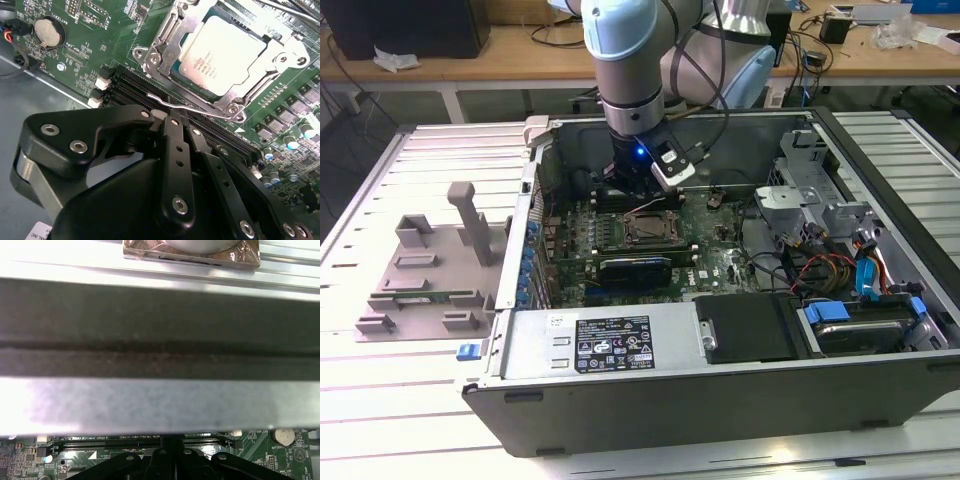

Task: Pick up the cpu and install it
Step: 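Install the first cpu locking lever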

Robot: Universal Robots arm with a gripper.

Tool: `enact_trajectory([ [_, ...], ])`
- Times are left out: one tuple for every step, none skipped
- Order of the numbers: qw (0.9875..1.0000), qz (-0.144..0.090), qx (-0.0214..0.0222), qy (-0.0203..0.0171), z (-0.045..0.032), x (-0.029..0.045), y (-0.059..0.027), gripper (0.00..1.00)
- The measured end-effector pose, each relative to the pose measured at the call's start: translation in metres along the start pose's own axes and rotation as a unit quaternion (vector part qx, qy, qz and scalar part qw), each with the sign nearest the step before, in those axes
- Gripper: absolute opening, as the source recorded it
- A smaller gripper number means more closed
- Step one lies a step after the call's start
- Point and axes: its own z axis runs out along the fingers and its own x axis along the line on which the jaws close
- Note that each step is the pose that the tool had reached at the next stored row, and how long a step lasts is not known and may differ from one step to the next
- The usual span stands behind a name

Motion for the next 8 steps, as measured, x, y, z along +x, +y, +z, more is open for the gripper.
enact_trajectory([
  [1.0, 0.0, 0.0, 0.0, -0.0012, -0.0002, 0.0003, 0.11],
  [1.0, 0.0, 0.0, -0.0001, -0.0021, -0.0003, 0.0006, 0.11],
  [1.0, 0.0, 0.0, -0.0001, -0.0033, -0.0005, 0.0009, 0.11],
  [1.0, 0.0, 0.0, 0.0, -0.0074, -0.0011, 0.0018, 0.11],
  [1.0, 0.0, 0.0, -0.0001, -0.0105, -0.0016, 0.0024, 0.11],
  [1.0, 0.0, 0.0, -0.0001, -0.0124, -0.0019, 0.0027, 0.11],
  [1.0, 0.0, 0.0, 0.0, -0.0158, -0.0024, 0.0034, 0.11],
  [1.0, 0.0, 0.0, 0.0, -0.0188, -0.0028, 0.0039, 0.11],
])
